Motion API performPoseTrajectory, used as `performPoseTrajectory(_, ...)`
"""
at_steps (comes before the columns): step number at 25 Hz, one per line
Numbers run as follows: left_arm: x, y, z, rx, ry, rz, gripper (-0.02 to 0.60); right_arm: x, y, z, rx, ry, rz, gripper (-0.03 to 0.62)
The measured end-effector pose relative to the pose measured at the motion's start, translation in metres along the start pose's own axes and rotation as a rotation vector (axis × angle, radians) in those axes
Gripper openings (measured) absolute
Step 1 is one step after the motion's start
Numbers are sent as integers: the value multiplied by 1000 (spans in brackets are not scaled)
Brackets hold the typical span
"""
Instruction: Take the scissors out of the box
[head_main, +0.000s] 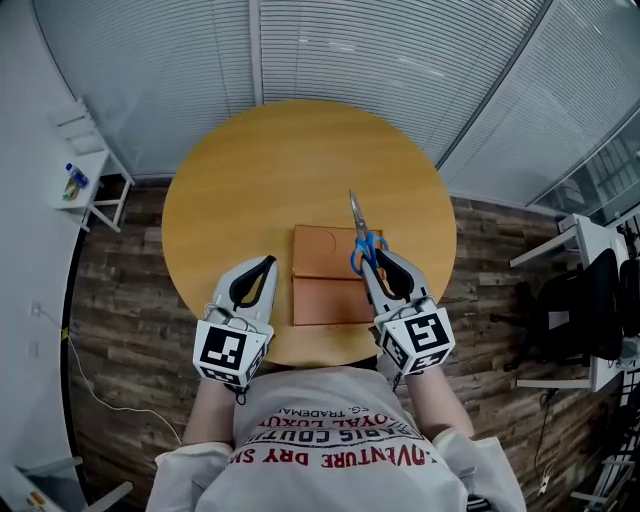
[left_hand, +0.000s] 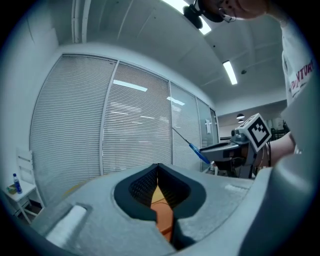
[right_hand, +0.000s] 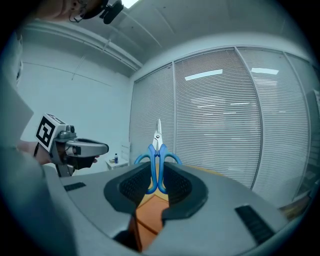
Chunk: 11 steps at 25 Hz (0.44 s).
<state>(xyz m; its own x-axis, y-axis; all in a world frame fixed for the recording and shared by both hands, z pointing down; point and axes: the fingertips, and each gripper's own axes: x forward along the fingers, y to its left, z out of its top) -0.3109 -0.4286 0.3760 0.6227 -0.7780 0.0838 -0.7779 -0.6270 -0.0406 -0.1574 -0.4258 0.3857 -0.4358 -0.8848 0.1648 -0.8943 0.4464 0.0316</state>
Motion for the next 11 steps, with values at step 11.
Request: performPoseTrajectory(11, 14, -8, 9, 0, -19, -24, 9, 8, -5, 0, 13, -5, -14, 86)
